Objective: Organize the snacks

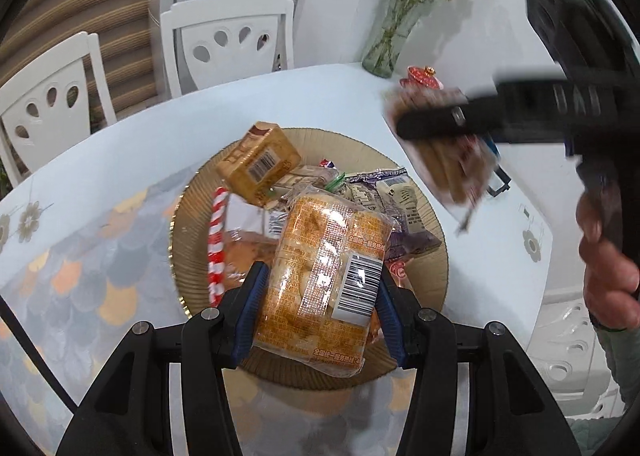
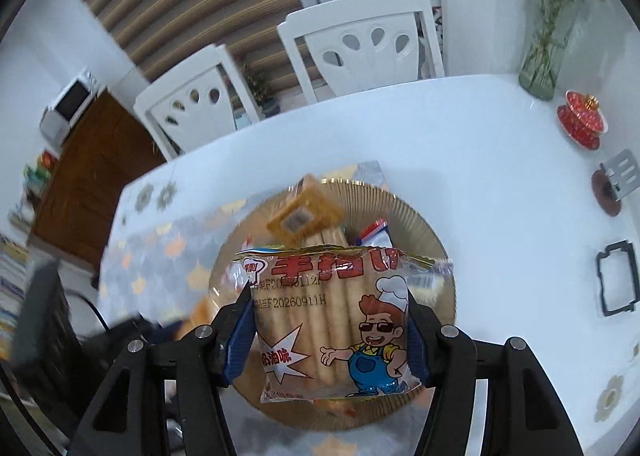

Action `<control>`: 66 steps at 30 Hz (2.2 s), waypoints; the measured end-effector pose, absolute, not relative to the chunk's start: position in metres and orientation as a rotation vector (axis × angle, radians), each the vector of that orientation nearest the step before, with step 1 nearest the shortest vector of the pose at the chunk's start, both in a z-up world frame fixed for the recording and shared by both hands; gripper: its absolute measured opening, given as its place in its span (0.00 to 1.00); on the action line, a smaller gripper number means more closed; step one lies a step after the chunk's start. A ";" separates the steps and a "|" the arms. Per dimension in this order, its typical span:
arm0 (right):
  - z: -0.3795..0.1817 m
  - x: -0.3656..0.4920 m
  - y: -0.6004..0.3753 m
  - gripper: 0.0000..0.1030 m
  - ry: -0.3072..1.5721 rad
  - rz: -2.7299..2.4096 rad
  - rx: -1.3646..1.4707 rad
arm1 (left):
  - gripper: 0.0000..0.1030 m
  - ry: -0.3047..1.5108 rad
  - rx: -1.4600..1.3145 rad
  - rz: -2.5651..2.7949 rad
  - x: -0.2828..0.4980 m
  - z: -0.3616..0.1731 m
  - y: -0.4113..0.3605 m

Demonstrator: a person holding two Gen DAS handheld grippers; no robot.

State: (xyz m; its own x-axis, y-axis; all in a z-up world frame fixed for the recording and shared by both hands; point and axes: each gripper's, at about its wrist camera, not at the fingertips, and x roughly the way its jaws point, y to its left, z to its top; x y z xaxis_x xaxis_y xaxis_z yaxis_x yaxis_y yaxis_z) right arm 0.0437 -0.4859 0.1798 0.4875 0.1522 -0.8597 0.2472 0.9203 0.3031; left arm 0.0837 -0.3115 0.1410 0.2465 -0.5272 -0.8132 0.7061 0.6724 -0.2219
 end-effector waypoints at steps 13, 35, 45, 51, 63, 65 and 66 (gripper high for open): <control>0.154 0.050 -0.503 0.67 1.120 -0.013 0.573 | 0.77 1.054 0.068 -0.775 0.093 0.137 -0.283; 0.167 0.013 -0.401 0.67 1.166 0.101 0.449 | 0.77 1.054 0.156 -0.485 0.061 0.151 -0.176; 0.151 -0.012 -0.314 0.71 1.249 0.114 0.413 | 0.83 0.979 0.142 -0.306 0.033 0.160 -0.113; 0.124 -0.028 -0.262 0.71 1.332 0.075 0.334 | 0.85 1.070 0.112 -0.187 0.024 0.139 -0.078; 0.092 -0.051 -0.193 0.71 1.397 -0.007 0.247 | 0.85 1.107 0.137 -0.107 -0.002 0.121 -0.033; 0.093 -0.053 -0.189 0.71 1.379 -0.026 0.238 | 0.85 1.109 0.127 -0.104 -0.005 0.118 -0.027; 0.093 -0.055 -0.187 0.71 1.371 -0.037 0.234 | 0.85 1.110 0.124 -0.107 -0.006 0.117 -0.025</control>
State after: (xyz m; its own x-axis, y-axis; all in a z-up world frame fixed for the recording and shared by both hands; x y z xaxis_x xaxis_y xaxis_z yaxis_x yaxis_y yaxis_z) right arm -0.0552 -0.1867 0.0927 0.2021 0.1102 -0.9731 0.1622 0.9762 0.1442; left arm -0.0065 -0.0250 0.1168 0.4405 -0.0243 -0.8974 0.1483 0.9879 0.0461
